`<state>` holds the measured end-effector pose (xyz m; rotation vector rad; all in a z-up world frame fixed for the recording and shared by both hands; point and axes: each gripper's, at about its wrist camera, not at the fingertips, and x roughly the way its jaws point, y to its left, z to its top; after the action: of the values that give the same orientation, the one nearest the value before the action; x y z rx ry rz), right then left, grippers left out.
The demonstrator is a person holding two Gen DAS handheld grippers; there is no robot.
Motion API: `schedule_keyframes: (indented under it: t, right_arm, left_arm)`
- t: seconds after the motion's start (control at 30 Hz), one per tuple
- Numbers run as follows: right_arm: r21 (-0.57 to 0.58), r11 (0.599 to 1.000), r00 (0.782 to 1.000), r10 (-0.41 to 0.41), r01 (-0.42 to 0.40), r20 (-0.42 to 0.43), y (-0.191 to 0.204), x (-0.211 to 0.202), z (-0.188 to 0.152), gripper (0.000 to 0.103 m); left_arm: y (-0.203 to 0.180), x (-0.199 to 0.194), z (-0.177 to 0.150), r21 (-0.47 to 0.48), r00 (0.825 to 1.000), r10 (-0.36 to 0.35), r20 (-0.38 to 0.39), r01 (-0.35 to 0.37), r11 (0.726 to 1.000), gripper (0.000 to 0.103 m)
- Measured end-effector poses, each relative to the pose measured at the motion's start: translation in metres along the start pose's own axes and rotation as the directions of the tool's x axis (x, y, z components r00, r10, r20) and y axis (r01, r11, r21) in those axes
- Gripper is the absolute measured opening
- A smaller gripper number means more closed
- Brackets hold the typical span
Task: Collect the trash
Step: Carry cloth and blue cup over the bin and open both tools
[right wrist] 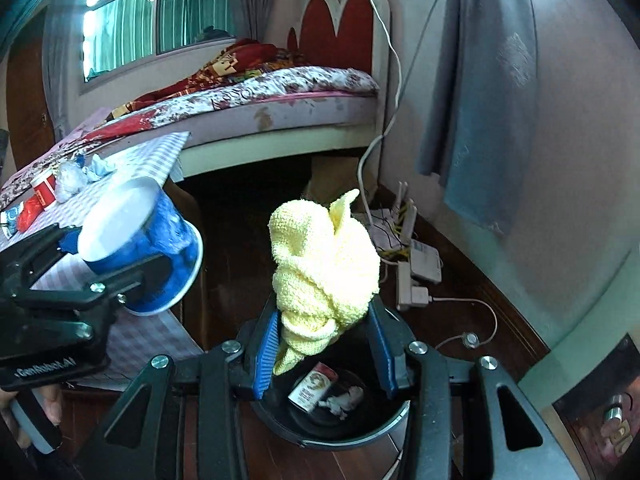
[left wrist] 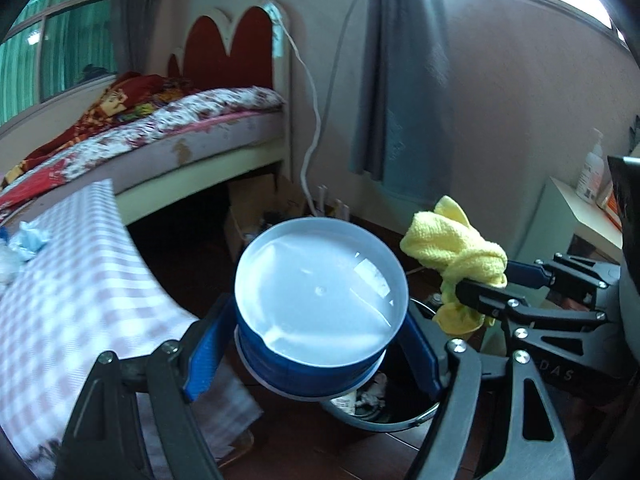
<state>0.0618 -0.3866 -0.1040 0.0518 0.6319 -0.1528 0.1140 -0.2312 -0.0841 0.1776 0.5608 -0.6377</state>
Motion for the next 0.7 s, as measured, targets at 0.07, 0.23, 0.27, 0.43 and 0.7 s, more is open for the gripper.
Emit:
schedule_keyframes:
  t: [0.07, 0.23, 0.27, 0.43, 0.7]
  right_arm:
    - [0.005, 1.0, 1.0, -0.003, 0.003, -0.016, -0.007, 0.003, -0.004, 0.044]
    - [0.026, 1.0, 0.997, -0.014, 0.016, -0.07, -0.021, 0.018, -0.015, 0.044]
    - [0.029, 0.999, 0.997, -0.012, 0.015, -0.08, -0.023, 0.022, -0.017, 0.044]
    - [0.038, 0.999, 0.993, -0.001, 0.006, -0.121, -0.026, 0.038, -0.022, 0.044]
    - [0.075, 0.997, 0.986, 0.007, 0.006, -0.164, -0.036, 0.059, -0.027, 0.066]
  left_arm:
    - [-0.007, 0.007, -0.002, 0.009, 1.0, -0.015, -0.014, 0.015, 1.0, 0.079]
    - [-0.018, 0.027, -0.005, 0.022, 0.997, -0.047, -0.06, 0.048, 0.999, 0.079]
    - [-0.019, 0.032, -0.005, 0.015, 0.996, -0.051, -0.072, 0.052, 0.999, 0.079]
    - [-0.022, 0.049, -0.011, -0.011, 0.991, -0.073, -0.115, 0.073, 0.997, 0.079]
    - [-0.018, 0.067, -0.02, -0.099, 0.977, -0.149, -0.149, 0.135, 0.986, 0.083]
